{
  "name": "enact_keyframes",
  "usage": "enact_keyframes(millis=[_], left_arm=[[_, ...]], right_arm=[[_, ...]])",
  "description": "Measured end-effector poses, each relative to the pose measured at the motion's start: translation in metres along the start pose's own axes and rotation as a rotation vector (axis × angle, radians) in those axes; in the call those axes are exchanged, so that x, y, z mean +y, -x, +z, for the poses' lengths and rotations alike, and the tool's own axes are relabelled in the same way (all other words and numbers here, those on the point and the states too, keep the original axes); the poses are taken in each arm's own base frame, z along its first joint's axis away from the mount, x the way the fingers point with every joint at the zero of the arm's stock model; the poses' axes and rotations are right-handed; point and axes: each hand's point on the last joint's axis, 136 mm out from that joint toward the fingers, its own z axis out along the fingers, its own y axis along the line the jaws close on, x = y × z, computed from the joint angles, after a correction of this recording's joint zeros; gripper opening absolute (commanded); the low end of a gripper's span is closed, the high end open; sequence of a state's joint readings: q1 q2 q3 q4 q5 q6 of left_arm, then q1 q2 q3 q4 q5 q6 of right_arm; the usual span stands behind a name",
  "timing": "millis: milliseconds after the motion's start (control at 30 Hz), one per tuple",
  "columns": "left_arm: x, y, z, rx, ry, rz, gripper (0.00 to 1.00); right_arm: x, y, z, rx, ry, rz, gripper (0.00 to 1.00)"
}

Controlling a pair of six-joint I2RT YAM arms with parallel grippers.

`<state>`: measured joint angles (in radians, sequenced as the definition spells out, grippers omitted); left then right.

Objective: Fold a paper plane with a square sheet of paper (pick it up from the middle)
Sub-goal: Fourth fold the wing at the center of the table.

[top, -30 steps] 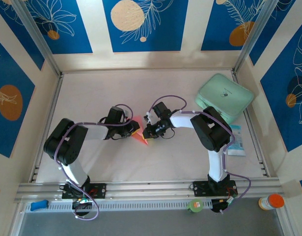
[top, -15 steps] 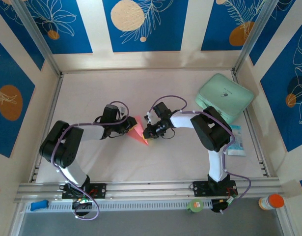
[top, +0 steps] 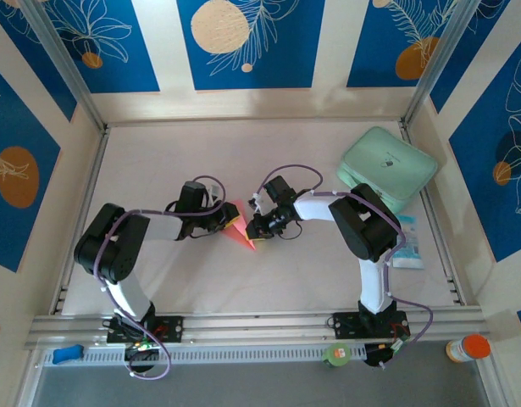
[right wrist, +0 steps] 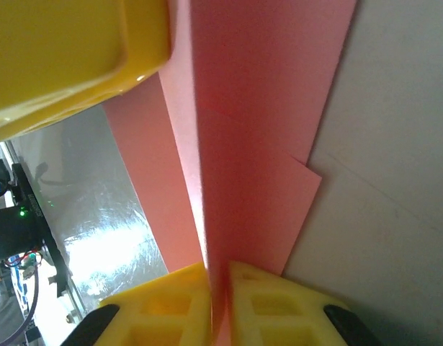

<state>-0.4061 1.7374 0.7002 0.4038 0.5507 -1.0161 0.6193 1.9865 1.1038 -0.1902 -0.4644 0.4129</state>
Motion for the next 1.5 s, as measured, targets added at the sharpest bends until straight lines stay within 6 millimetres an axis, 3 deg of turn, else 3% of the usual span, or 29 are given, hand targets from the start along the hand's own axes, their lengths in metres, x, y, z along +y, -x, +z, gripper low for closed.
enact_keyframes(millis=[400,1100,1500], left_arm=[[-0.005,0.001,0.006,0.019,-0.013,0.005,0.26],[-0.01,0.003,0.009,0.031,-0.028,0.011,0.28],[-0.014,0.004,0.006,0.027,-0.029,0.014,0.32]], right_arm=[[0.002,0.001,-0.001,-0.001,0.016,0.012,0.2],[0.002,0.001,-0.001,-0.004,0.023,0.03,0.18],[-0.004,0.001,0.0,-0.006,0.013,0.046,0.07]])
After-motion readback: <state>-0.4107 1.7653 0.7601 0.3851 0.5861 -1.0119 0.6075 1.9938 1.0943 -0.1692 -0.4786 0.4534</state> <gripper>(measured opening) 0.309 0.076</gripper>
